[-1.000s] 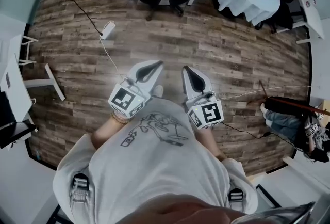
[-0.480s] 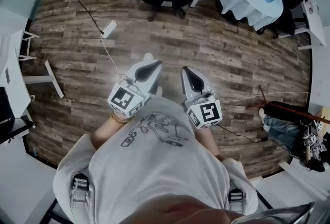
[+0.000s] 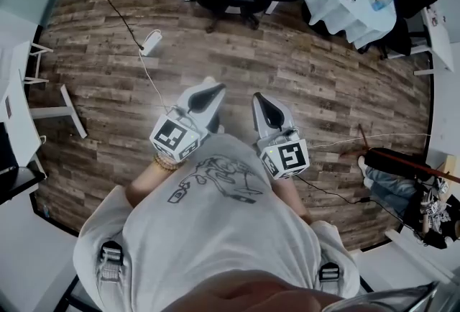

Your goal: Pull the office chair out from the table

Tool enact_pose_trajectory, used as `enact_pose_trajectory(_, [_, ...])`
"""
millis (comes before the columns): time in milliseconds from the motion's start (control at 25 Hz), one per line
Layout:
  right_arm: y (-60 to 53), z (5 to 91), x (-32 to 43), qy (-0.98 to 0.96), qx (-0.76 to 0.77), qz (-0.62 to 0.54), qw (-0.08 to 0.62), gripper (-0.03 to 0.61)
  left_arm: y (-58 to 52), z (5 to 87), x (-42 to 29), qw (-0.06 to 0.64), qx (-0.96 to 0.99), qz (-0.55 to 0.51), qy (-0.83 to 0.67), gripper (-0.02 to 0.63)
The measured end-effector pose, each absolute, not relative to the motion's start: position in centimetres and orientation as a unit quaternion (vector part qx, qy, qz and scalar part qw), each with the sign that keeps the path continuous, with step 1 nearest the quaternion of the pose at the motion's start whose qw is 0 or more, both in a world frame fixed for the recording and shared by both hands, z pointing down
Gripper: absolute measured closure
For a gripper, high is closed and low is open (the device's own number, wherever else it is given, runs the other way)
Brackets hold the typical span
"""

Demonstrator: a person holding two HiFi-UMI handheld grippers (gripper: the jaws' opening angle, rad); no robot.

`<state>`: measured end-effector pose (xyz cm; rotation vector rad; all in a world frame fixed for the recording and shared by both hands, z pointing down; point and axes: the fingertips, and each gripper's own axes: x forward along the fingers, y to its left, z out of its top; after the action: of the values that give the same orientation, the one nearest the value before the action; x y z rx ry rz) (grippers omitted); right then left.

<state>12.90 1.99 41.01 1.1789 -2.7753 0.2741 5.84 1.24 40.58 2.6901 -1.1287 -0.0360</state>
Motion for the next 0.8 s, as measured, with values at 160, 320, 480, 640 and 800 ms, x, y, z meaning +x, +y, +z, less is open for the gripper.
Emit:
enact_pose_trajectory(160, [-0.3,41.3,12.4,-0.916,0.386,0.091,0.062,0.572,-1.1,41.0,5.2,0.114,0.916,-0.01,-0.385,0.609])
enact_pose_trajectory(320, [-2.9,41.8,12.0,-0.915,0.386,0.092,0.064,0.571,-3.8,41.4,4.8,0.111,0.917,-0.005,-0.384,0.609])
enact_pose_trajectory(480, [-6.1,42.4,11.3,-0.916,0.384,0.095,0.068,0.572,-7.2,41.8,4.2,0.107,0.918,0.001,-0.383,0.609])
enact_pose_trajectory(640, [-10.0,42.7,10.7,-0.916,0.383,0.097,0.072,0.571,-11.2,42.1,3.5,0.111,0.916,0.004,-0.385,0.609])
enact_pose_trajectory(800, [-14.5,42.8,10.4,-0.915,0.386,0.094,0.076,0.572,-15.5,42.4,2.9,0.098,0.918,0.02,-0.384,0.609])
